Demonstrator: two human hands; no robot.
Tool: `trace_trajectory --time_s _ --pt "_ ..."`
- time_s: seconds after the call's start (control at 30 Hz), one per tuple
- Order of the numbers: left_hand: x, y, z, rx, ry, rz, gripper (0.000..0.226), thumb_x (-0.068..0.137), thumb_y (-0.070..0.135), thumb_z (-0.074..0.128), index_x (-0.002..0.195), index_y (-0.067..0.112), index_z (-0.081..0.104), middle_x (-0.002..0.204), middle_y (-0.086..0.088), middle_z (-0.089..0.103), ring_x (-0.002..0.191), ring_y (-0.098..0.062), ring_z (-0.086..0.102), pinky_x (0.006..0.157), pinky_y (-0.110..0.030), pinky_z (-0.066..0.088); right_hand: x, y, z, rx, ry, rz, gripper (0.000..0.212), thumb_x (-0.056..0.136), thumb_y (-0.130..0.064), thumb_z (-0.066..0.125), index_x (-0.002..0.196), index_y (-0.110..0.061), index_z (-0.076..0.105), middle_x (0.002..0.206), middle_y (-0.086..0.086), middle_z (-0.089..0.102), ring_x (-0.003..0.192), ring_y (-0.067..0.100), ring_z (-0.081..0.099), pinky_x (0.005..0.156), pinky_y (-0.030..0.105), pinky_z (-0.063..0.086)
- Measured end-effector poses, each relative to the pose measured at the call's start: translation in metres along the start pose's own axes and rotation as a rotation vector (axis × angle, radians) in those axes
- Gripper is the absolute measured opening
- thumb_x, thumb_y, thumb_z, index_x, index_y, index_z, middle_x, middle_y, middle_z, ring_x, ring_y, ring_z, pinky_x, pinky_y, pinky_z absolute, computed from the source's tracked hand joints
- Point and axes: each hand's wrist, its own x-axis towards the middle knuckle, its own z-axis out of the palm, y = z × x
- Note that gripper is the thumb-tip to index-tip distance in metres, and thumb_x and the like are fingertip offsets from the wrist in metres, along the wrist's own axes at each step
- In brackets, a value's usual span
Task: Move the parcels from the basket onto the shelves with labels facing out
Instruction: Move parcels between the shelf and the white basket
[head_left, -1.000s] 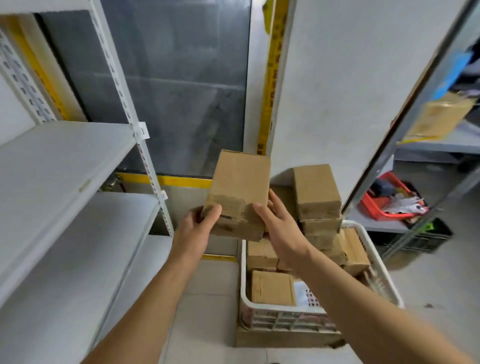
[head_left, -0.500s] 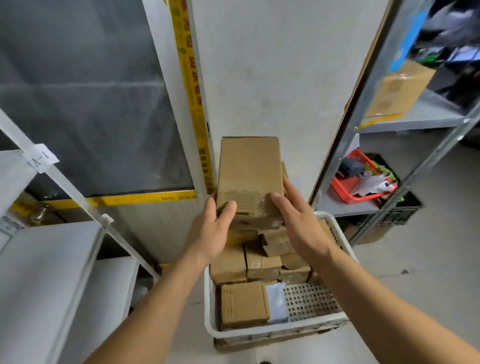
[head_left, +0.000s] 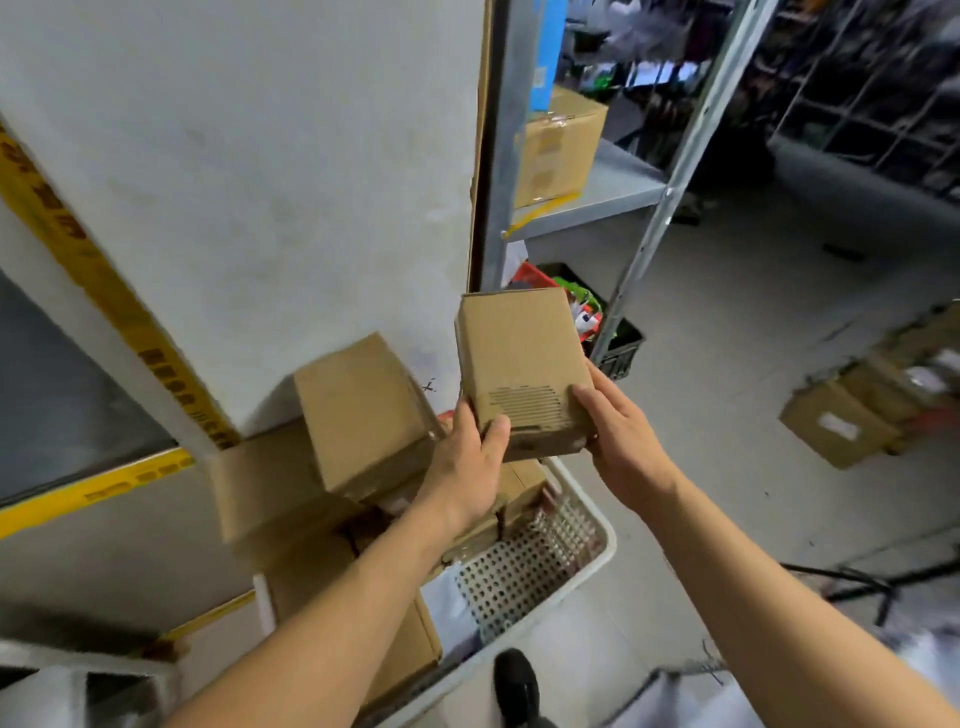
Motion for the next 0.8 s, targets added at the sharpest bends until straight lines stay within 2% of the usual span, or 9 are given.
trace_trajectory --time_s 0.17,0.33,0.4,0.5,0.57,0.67,0.73,0.8 --pt "0.051 -0.016 0.049 0.002 0.022 -0.095 0.043 0.110 0.041 0.047 0.147 0.019 0.047 0.141 0.000 0.058 0.121 -0.015 0.054 0.097 -0.026 0.040 0.050 0.037 -0.042 -0.022 -0.045 0.143 0.044 0.112 -0.028 0.050 0.155 -0.033 0.049 0.139 0.002 0.070 0.122 0.023 0.069 0.095 0.036 0.057" --pt "0.105 -0.049 0.099 0.016 0.039 -0.305 0.049 0.109 0.041 0.047 0.153 0.020 0.042 0.145 -0.005 0.058 0.129 -0.027 0.055 0.106 -0.036 0.044 0.123 0.089 -0.082 -0.058 -0.124 0.321 0.047 0.108 -0.028 0.057 0.153 -0.039 0.051 0.142 -0.010 0.067 0.133 0.021 0.060 0.110 0.039 0.045" --pt "0.123 -0.065 0.117 0.039 0.040 -0.414 0.052 0.108 0.043 0.046 0.155 0.020 0.038 0.145 -0.007 0.057 0.127 -0.030 0.057 0.104 -0.038 0.046 0.146 0.116 -0.093 -0.074 -0.162 0.385 0.049 0.109 -0.025 0.057 0.156 -0.036 0.048 0.145 -0.009 0.066 0.136 0.022 0.059 0.104 0.032 0.048" --pt "0.145 -0.090 0.138 0.071 0.029 -0.521 0.058 0.107 0.044 0.046 0.156 0.016 0.035 0.150 -0.010 0.053 0.130 -0.033 0.055 0.111 -0.046 0.046 0.166 0.152 -0.102 -0.077 -0.191 0.467 0.051 0.109 -0.020 0.055 0.159 -0.030 0.045 0.148 -0.005 0.063 0.132 0.019 0.061 0.090 0.022 0.052" --pt "0.157 -0.104 0.147 0.106 0.029 -0.571 0.060 0.107 0.043 0.046 0.159 0.015 0.032 0.153 -0.010 0.048 0.134 -0.033 0.052 0.113 -0.047 0.045 0.174 0.173 -0.105 -0.080 -0.187 0.497 0.052 0.109 -0.018 0.055 0.159 -0.029 0.045 0.150 -0.005 0.061 0.132 0.016 0.061 0.097 0.024 0.053" --pt "0.171 -0.119 0.157 0.115 0.058 -0.603 0.058 0.109 0.037 0.046 0.161 0.018 0.030 0.152 -0.008 0.046 0.133 -0.031 0.052 0.113 -0.044 0.045 0.182 0.197 -0.110 -0.113 -0.212 0.515 0.052 0.109 -0.023 0.058 0.158 -0.033 0.047 0.152 -0.007 0.060 0.140 0.018 0.056 0.118 0.039 0.045" --pt "0.179 -0.128 0.163 0.134 0.074 -0.617 0.055 0.109 0.033 0.046 0.160 0.020 0.033 0.150 -0.007 0.051 0.132 -0.030 0.054 0.113 -0.044 0.046 0.186 0.210 -0.111 -0.141 -0.241 0.500 0.053 0.107 -0.027 0.061 0.157 -0.035 0.047 0.152 -0.010 0.059 0.141 0.016 0.055 0.119 0.041 0.043" --pt "0.186 -0.134 0.168 0.173 0.087 -0.649 0.048 0.109 0.029 0.047 0.154 0.018 0.039 0.145 -0.009 0.056 0.129 -0.031 0.056 0.110 -0.044 0.048 0.191 0.215 -0.109 -0.157 -0.252 0.477 0.055 0.107 -0.028 0.061 0.158 -0.034 0.045 0.152 -0.013 0.058 0.142 0.012 0.053 0.118 0.036 0.043"
